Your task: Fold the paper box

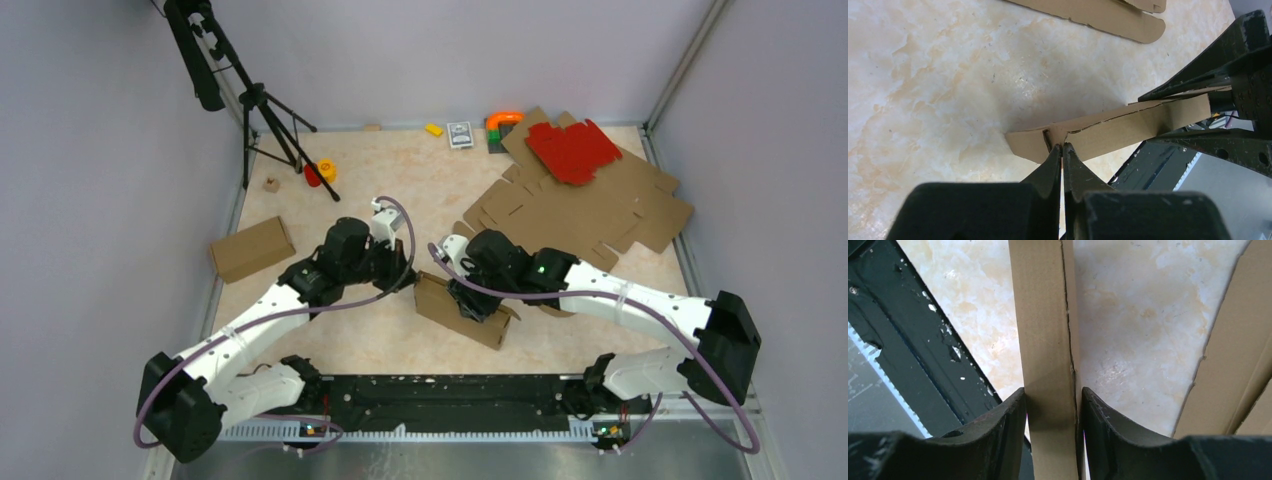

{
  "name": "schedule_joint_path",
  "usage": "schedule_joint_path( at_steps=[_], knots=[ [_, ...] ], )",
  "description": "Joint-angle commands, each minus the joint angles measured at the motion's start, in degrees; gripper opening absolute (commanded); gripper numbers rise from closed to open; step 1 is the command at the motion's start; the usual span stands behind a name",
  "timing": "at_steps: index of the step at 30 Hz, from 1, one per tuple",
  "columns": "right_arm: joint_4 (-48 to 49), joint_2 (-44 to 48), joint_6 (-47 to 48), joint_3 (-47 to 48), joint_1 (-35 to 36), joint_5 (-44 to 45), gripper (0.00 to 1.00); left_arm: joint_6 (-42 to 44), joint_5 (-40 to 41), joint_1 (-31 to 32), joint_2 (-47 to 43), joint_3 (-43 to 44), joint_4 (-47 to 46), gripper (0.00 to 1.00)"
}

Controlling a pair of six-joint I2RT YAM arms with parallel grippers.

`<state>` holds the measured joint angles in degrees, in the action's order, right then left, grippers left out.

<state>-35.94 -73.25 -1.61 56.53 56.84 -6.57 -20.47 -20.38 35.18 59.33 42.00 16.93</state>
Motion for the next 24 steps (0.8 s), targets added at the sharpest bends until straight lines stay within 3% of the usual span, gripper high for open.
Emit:
schedule_joint_path(
  at_steps=[1, 8, 16, 21, 24],
  knots=[
    [2.8, 2.2, 0.0, 0.6, 1.0, 3.8, 0.44, -0.2, 1.8, 0.7, -0.6, -1.4, 1.4, 0.0],
    [3.6, 2.9, 0.8, -0.1, 2.3, 4.5, 0.44, 0.3, 3.4, 1.4, -0.6, -1.0, 2.1, 0.0],
    [5.1, 5.1, 1.2, -1.3, 3.7, 7.0, 0.54, 1.4, 6.4, 3.1, -0.1, 0.8, 4.9, 0.0],
    [5.2, 5.2, 2.2, -1.1, 6.3, 11.2, 0.53, 1.7, 7.3, 3.7, 0.0, 1.2, 5.7, 0.0],
    [5.6, 5.2, 3.5, -1.2, 7.3, 12.4, 0.47, 1.9, 7.8, 4.0, -0.1, 1.6, 6.1, 0.0]
  ],
)
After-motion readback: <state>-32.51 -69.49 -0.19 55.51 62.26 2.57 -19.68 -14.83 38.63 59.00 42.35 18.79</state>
